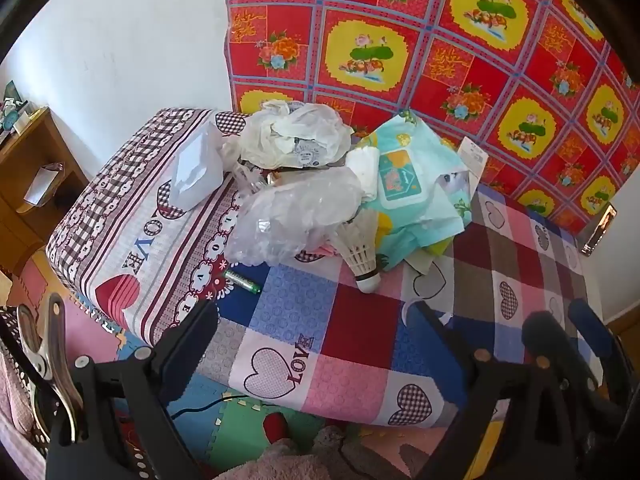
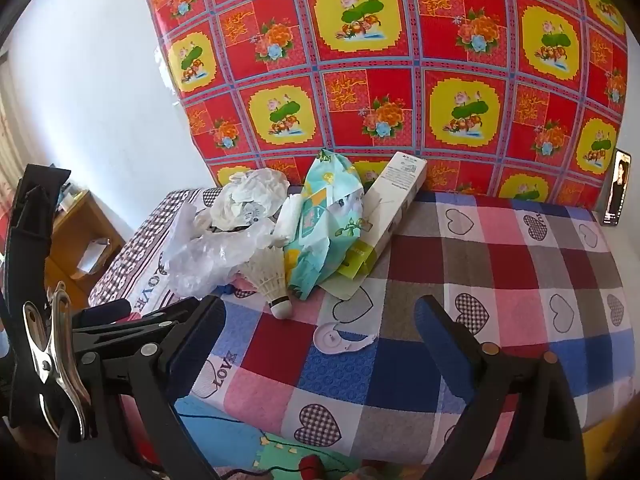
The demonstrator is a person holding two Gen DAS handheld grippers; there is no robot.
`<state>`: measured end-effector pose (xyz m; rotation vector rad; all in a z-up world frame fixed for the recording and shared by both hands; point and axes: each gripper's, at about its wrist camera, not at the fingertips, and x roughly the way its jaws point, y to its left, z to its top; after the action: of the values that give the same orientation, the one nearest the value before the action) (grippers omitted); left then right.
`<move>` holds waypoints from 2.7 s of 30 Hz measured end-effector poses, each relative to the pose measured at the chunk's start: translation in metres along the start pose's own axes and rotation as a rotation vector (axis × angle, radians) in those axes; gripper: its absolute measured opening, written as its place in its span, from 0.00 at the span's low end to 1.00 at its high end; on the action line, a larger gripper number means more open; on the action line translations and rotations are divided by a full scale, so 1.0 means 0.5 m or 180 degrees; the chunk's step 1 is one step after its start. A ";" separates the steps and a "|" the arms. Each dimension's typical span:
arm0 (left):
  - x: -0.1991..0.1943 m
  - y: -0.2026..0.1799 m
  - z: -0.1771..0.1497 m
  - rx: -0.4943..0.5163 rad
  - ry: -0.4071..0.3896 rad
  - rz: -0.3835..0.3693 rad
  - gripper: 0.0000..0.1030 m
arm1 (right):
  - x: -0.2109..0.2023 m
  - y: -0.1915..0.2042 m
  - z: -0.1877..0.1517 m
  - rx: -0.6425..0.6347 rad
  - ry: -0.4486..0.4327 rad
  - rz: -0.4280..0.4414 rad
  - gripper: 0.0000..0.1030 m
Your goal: Collect trash
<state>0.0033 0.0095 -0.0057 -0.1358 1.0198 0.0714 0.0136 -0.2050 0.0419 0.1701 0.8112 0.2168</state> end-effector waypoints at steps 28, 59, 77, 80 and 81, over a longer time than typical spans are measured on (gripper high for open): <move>-0.014 -0.010 -0.010 0.0028 -0.0002 0.0008 0.95 | -0.008 -0.005 -0.005 0.0042 -0.0009 0.0007 0.95; -0.010 -0.009 -0.013 0.0040 0.0011 0.0011 0.95 | -0.008 -0.001 -0.007 0.0043 0.0004 -0.0001 0.95; -0.011 -0.005 -0.014 0.0035 0.0007 0.0001 0.95 | -0.010 0.010 -0.009 0.0028 0.0005 -0.0019 0.95; -0.012 -0.003 -0.013 0.0037 0.0002 -0.0005 0.95 | -0.010 0.011 -0.009 0.0027 0.0002 -0.0027 0.95; -0.012 0.000 -0.012 0.0036 -0.0001 -0.0011 0.95 | -0.009 0.012 -0.009 0.0025 0.0000 -0.0038 0.95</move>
<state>-0.0051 0.0084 -0.0037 -0.1271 1.0194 0.0625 0.0063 -0.2002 0.0433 0.1727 0.8130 0.2023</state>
